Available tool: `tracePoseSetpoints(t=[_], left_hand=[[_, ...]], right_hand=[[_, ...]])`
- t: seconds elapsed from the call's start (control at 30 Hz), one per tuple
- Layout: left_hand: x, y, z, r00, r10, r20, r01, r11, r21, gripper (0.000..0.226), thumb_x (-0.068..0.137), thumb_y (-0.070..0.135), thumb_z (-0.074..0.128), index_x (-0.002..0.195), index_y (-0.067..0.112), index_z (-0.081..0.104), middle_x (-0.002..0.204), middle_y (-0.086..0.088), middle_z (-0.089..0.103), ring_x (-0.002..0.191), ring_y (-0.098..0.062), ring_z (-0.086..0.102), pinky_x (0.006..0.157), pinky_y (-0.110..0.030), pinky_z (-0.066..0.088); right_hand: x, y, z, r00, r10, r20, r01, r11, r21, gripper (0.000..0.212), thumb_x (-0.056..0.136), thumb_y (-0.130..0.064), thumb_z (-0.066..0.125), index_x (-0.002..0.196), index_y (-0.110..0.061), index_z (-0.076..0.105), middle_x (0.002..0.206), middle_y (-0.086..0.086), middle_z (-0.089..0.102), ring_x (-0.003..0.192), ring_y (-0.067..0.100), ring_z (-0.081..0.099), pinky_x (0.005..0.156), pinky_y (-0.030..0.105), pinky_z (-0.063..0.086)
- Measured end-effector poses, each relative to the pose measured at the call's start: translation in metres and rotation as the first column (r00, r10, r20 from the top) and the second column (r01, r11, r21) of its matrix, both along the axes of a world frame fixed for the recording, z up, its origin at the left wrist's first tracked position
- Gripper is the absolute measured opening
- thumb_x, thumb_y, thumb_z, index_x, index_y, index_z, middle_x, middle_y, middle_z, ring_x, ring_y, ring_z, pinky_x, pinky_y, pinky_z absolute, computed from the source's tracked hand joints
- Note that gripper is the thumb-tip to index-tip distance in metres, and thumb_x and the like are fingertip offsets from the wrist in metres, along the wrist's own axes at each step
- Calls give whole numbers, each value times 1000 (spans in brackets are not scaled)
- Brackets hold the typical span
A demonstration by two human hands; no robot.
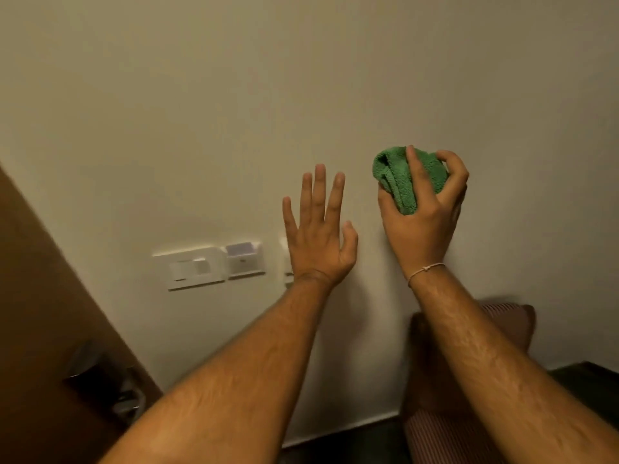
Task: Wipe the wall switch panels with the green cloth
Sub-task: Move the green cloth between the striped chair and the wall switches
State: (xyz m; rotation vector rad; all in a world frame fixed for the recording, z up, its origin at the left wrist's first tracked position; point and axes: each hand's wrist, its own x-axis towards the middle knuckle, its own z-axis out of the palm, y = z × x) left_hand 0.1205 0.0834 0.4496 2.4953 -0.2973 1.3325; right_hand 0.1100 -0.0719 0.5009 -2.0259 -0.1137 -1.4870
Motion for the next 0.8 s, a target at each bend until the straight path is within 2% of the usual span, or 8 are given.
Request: tracePoseSetpoints(t=[0.17,0.3,0.4,0.5,0.57,0.67,0.73,0.8], left_hand=[[-24,-73,-132,956,-88,-280,107,993,53,83,102,45,38,175,24,4,182,-6,-3,168,-26,2,132,-56,-7],[-60,-113,-238,865,-160,-475,208,977,50,78,105,48,37,175,23,14,182,-5,4,167,-27,8,132,-56,-3],[-80,-139,-297,797,-157,-583,241,968,69,79,105,49,39,175,25,13,182,-4,5,167,-27,7,133,-54,-5],[-86,-159,-340,734,-98,-672,203,976,78,77,107,51,35,175,26,10,182,-4,2,168,-27,4,133,-54,-4],[-93,-169,-372,703,-68,-708,187,978,91,77,108,54,32,176,27,6,182,-3,-1,168,-26,2,132,-54,-3],[-104,-174,-411,658,-33,-752,183,976,117,76,109,55,29,175,28,4,182,-2,-3,168,-25,-1,132,-52,-6],[-108,-171,-429,641,-30,-767,187,975,118,75,109,54,30,175,28,6,182,-1,-2,168,-24,-1,133,-52,-9],[-106,-167,-444,629,-15,-778,170,978,119,74,109,54,30,175,28,9,182,-1,-2,168,-23,-1,133,-52,-8]], right_hand=[[-11,-96,-107,968,-107,-225,101,994,-40,60,89,-39,79,145,-26,65,149,17,50,127,34,56,104,50,54],[-26,-164,-229,868,-111,-483,87,994,-71,62,88,-34,83,146,-23,65,151,18,50,127,40,58,101,56,55],[-39,-199,-323,739,-171,-652,135,985,-106,64,84,-31,87,143,-20,67,146,17,55,121,37,61,93,54,60],[-53,-219,-410,599,-142,-788,127,989,-82,62,83,-33,87,141,-21,68,144,14,55,125,34,60,96,53,59],[-57,-233,-466,533,-94,-841,122,992,-34,59,87,-36,83,142,-24,67,147,10,56,130,31,58,104,52,54],[-64,-248,-541,293,-151,-944,73,988,-135,61,96,-52,68,153,-37,53,164,-2,40,146,21,42,124,39,33],[-66,-253,-579,204,-125,-971,42,992,-119,62,97,-52,68,155,-37,51,167,-2,35,148,21,38,125,38,28],[-63,-254,-608,150,-73,-986,23,997,-71,58,99,-44,70,153,-32,56,168,2,37,149,25,41,127,41,29]])
